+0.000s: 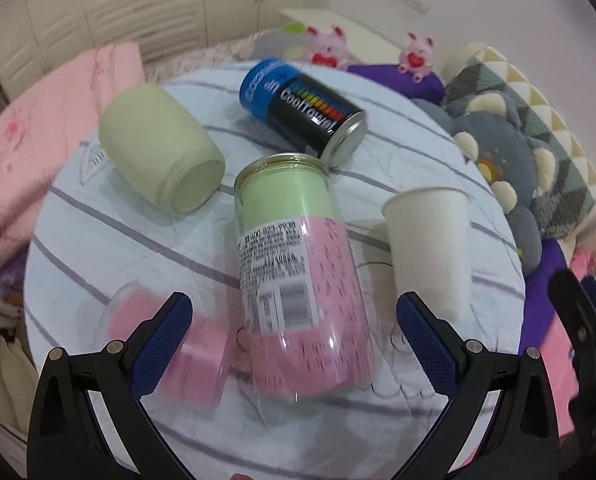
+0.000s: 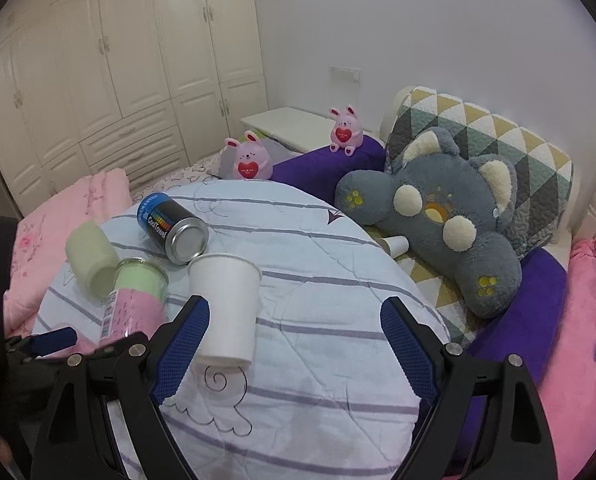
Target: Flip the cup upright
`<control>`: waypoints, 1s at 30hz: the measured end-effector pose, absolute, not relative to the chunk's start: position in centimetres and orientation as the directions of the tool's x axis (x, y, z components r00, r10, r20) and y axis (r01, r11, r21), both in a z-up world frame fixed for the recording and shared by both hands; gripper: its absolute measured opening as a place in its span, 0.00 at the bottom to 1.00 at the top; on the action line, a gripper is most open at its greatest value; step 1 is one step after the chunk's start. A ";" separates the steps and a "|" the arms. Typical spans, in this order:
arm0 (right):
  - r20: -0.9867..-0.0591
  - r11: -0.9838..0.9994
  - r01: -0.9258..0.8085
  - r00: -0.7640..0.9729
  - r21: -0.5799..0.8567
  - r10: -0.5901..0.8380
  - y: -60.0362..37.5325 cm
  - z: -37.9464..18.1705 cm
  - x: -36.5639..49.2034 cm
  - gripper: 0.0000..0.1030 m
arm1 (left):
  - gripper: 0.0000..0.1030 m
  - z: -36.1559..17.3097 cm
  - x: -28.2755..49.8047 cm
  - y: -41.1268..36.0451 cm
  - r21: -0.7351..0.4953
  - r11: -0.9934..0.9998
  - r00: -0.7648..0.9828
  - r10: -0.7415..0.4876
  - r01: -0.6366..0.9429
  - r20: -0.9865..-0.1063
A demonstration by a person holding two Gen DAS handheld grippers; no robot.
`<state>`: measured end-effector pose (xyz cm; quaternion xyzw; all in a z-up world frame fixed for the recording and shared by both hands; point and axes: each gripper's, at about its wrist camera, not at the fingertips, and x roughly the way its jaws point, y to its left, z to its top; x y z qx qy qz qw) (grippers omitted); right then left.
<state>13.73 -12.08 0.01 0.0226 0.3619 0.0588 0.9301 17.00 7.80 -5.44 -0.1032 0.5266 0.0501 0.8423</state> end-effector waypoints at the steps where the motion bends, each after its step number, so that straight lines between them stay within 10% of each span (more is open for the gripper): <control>1: -0.674 0.992 -0.094 0.728 0.085 0.126 -12.1 -0.2 14.0 0.86 | 1.00 -5.7 17.4 7.9 -0.128 0.972 0.431 -0.031 -0.197 -0.902; 7: -0.698 0.991 -0.097 0.703 0.094 0.135 -11.8 -1.2 15.8 0.86 | 0.99 -7.4 19.2 7.4 -0.123 0.974 0.379 -0.043 -0.190 -0.925; 11: -0.703 0.990 -0.110 0.696 0.093 0.144 -11.4 -1.6 16.1 0.86 | 0.73 -7.6 19.6 7.1 -0.053 0.985 0.378 0.013 -0.165 -0.926; 30: -0.682 0.991 -0.107 0.718 0.085 0.137 -11.3 -0.2 14.0 0.86 | 0.73 -4.1 15.3 6.8 -0.088 0.995 0.427 -0.055 -0.056 -0.903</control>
